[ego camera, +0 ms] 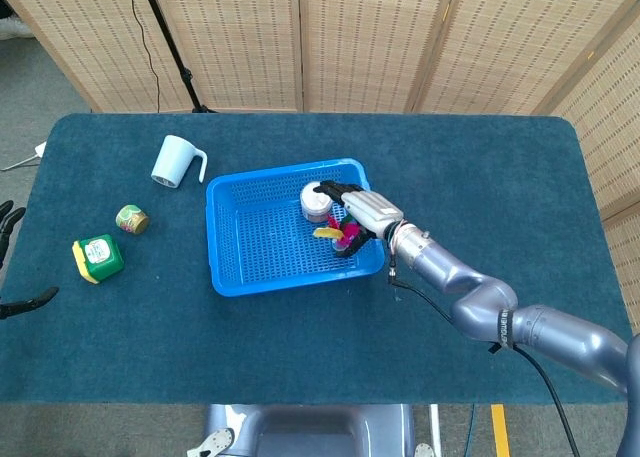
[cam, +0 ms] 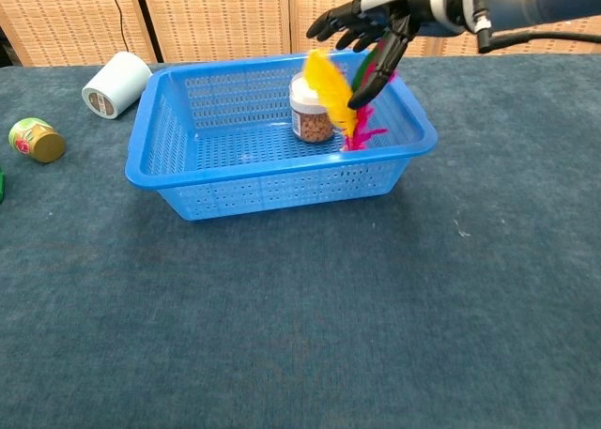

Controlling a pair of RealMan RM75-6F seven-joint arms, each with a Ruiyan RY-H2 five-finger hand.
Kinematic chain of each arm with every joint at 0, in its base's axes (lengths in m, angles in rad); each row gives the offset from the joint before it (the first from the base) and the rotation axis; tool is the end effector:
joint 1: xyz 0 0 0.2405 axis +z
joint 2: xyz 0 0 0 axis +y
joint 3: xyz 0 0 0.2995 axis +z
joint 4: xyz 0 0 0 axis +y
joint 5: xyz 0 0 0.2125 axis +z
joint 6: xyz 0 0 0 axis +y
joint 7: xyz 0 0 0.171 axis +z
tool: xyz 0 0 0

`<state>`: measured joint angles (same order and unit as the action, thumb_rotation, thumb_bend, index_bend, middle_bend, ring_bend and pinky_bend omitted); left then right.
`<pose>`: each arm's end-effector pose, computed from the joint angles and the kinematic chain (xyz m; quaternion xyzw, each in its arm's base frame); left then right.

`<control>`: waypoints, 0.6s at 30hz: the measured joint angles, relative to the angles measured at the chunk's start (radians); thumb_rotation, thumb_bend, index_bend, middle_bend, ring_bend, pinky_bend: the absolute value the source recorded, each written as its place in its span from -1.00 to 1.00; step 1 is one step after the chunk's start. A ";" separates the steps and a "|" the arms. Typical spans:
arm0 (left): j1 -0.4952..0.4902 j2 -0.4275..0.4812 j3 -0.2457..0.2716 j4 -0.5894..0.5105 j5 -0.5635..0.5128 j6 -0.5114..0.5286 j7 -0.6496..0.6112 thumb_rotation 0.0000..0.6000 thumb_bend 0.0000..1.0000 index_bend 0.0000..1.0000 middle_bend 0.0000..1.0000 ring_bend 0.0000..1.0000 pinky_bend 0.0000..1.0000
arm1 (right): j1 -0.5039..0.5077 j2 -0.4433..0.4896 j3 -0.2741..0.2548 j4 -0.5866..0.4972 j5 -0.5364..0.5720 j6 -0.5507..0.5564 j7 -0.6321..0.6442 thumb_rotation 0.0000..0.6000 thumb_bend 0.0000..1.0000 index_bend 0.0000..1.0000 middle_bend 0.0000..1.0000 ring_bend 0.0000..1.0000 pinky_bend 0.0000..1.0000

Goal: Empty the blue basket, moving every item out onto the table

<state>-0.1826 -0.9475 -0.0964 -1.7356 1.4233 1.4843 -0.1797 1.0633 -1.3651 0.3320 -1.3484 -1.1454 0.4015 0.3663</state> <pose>-0.3158 0.2512 0.2366 -0.5565 -0.3974 -0.4635 0.5635 -0.0741 -0.4895 0.0150 0.7284 -0.5243 0.3738 0.2343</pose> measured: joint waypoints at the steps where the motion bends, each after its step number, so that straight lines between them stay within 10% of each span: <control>1: 0.000 0.000 -0.001 0.001 0.001 -0.001 -0.001 1.00 -0.94 -1.00 -1.00 -1.00 -1.00 | 0.007 -0.012 -0.005 0.014 0.001 -0.006 -0.005 1.00 -1.00 -1.00 -1.00 -1.00 -1.00; 7: 0.000 0.002 -0.004 0.005 0.001 -0.013 -0.016 1.00 -0.94 -1.00 -1.00 -1.00 -1.00 | 0.041 -0.080 -0.025 0.093 0.011 -0.018 -0.034 1.00 -1.00 -0.87 -0.96 -0.98 -0.79; 13: 0.001 0.006 -0.009 0.010 -0.007 -0.024 -0.035 1.00 -0.94 -1.00 -1.00 -1.00 -1.00 | 0.048 -0.134 -0.045 0.170 0.018 0.029 -0.080 1.00 -1.00 -0.09 -0.02 -0.03 0.29; 18: -0.003 0.009 -0.008 0.011 -0.001 -0.040 -0.044 1.00 -0.94 -1.00 -1.00 -1.00 -1.00 | 0.024 -0.174 -0.042 0.192 0.020 0.146 -0.101 1.00 -0.85 0.30 0.45 0.42 0.67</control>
<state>-0.1860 -0.9390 -0.1049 -1.7250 1.4228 1.4440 -0.2235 1.0875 -1.5391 0.2904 -1.1566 -1.1252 0.5479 0.2655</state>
